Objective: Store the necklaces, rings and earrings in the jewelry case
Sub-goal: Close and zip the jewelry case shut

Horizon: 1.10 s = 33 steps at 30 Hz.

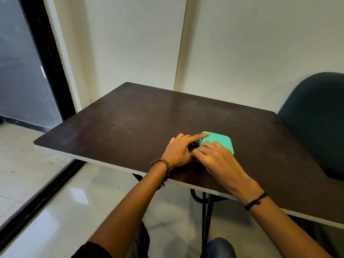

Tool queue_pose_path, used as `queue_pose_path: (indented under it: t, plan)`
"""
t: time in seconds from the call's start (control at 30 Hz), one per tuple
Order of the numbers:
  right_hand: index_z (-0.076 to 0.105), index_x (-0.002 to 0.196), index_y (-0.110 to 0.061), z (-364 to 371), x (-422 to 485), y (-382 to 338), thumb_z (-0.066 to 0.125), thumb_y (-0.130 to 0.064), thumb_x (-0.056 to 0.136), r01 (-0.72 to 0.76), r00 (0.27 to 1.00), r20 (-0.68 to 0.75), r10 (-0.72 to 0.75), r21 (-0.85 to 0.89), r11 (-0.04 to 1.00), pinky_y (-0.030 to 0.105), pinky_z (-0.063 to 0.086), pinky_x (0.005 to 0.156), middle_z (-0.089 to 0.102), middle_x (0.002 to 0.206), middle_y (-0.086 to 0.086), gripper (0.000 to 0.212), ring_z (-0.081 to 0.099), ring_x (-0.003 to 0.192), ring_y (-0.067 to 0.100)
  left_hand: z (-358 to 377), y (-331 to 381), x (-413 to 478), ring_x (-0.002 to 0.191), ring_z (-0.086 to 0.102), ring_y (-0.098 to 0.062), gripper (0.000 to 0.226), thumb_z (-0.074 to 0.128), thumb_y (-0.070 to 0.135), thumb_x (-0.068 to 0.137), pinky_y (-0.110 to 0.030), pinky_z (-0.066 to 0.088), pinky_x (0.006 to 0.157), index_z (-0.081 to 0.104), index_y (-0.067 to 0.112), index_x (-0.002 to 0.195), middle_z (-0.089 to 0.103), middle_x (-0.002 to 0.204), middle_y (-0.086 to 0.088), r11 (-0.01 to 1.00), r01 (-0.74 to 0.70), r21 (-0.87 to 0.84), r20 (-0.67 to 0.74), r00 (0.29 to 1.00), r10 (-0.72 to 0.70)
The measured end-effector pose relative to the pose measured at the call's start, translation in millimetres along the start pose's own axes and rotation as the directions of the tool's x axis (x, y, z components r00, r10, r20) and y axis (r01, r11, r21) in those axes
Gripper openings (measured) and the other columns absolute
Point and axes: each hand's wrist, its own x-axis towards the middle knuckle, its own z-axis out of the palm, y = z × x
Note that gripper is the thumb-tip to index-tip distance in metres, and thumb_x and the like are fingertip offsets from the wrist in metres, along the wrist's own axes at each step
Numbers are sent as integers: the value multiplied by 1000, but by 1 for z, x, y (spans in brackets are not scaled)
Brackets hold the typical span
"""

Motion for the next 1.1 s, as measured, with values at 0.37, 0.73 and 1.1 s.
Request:
queue_pose_path:
  t: [0.37, 0.73, 1.1]
  plan:
    - [70, 106, -10, 9, -11, -15, 76, -9, 88, -431, 864, -47, 502, 448, 783, 36, 55, 96, 72, 106, 8, 19, 68, 99, 20, 3, -2, -1, 110, 43, -11, 79, 71, 51, 83, -33, 37, 98, 26, 47, 148, 58, 129, 7, 1000, -13, -29, -7, 1000, 12]
    - [70, 102, -15, -1, -58, 8, 82, -12, 82, -590, 586, 42, 809, 706, 391, 5, 52, 67, 69, 92, -8, 23, 68, 79, 0, 2, 1, 0, 122, 47, -15, 95, 73, 70, 66, -48, 38, 109, 30, 48, 147, 53, 136, 1, 993, 24, -114, 38, 999, -20]
    - [70, 100, -17, 5, -77, 52, 80, -16, 84, -584, 583, 6, 813, 698, 414, 3, 50, 68, 68, 88, -11, 19, 68, 81, -1, 1, 4, 2, 128, 50, -15, 104, 60, 89, 53, -51, 38, 111, 31, 50, 145, 54, 139, 5, 983, 46, -180, 72, 997, -34]
